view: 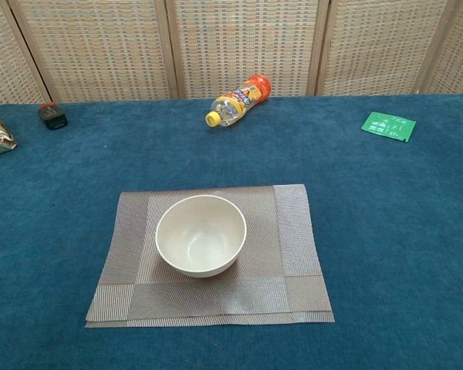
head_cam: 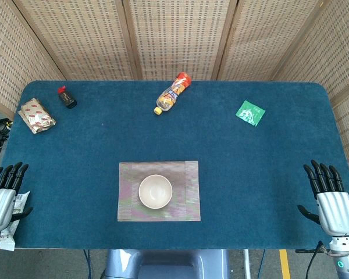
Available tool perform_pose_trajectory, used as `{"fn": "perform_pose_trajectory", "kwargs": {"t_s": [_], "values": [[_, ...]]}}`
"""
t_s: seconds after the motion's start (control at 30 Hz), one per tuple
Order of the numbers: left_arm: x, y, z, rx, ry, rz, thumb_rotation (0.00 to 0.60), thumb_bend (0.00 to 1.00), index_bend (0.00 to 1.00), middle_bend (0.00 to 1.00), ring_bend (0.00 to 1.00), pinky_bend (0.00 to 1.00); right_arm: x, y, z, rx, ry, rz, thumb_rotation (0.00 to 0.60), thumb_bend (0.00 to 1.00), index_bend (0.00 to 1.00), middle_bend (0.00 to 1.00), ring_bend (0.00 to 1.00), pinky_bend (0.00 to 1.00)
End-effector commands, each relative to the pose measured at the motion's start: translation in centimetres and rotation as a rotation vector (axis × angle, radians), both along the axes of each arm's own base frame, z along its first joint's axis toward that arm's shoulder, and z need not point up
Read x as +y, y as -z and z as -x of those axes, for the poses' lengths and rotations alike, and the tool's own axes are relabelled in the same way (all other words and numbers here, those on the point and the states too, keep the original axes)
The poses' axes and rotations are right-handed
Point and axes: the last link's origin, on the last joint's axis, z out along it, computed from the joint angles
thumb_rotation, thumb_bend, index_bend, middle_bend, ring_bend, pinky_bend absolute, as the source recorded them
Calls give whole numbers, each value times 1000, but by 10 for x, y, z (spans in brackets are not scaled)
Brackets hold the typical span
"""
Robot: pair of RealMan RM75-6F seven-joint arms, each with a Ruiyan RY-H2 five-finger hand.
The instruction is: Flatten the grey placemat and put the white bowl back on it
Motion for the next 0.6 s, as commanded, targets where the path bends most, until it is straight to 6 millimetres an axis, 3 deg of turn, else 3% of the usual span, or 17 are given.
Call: {"fn": "perform_pose_trajectory", "kwargs": {"t_s": [0.03, 0.6], "values": [[0, 0, -1, 0, 7, -2, 600, 33, 0, 0, 0, 0, 1, 0, 0, 1, 1, -2, 600, 106, 0, 0, 0, 0], [1, 11, -9, 3, 53, 41, 600, 34, 0, 0, 0, 0, 1, 0, -1, -9, 4, -8, 600, 105, 0, 0, 0, 0]]}}
